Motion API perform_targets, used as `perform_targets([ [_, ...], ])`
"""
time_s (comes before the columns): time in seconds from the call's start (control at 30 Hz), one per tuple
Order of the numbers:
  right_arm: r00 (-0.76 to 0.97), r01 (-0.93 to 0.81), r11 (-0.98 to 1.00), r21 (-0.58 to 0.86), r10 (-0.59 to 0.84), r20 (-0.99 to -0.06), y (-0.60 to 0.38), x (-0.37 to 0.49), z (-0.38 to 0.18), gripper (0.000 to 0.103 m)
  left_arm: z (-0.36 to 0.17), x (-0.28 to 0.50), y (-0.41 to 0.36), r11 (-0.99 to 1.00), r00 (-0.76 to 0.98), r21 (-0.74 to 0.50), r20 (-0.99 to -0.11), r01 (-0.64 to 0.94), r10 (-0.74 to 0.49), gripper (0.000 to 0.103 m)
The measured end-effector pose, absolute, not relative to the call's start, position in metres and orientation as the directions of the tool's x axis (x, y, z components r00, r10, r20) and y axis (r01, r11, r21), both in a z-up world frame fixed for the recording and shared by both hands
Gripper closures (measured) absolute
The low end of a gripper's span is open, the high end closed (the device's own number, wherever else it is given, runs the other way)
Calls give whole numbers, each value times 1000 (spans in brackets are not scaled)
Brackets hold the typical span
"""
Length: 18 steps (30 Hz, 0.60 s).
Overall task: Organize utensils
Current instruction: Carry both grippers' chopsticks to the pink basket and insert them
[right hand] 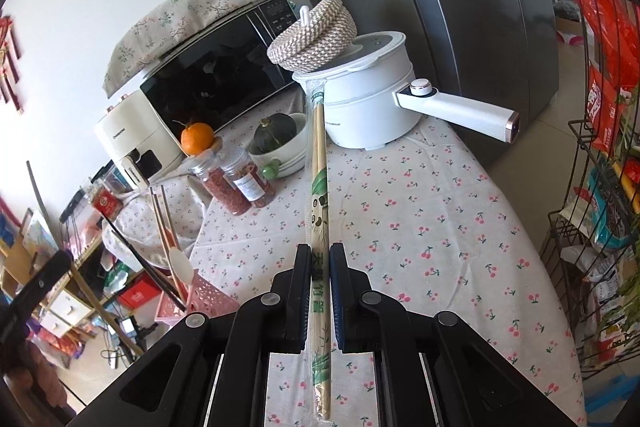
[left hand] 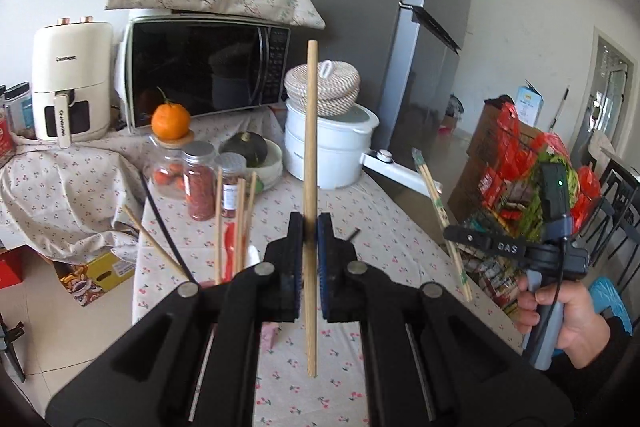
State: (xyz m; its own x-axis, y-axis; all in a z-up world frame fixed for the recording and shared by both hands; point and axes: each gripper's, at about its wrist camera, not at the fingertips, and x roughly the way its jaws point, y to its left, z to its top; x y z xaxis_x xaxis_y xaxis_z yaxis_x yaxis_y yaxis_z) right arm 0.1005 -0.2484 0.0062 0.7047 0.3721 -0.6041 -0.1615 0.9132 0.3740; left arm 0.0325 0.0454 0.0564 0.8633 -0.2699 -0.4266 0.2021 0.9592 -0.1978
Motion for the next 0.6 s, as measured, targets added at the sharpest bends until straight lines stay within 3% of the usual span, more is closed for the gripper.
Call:
perform_targets([
  [0.23,694,-204,916,345,384,-609,-222,101,3,94,37,44,64,983,934,-142,-321,113,-153,95],
  [0.47,698,-220,916,336,388,-602,-205,100,2,94,18,61,67,996,932,-67,-354,62,-82,95],
  [0.6,724,-233,912,338,395,-566,-201,95,8,94,5,69,74,994,910,-98,-405,57,-92,95],
])
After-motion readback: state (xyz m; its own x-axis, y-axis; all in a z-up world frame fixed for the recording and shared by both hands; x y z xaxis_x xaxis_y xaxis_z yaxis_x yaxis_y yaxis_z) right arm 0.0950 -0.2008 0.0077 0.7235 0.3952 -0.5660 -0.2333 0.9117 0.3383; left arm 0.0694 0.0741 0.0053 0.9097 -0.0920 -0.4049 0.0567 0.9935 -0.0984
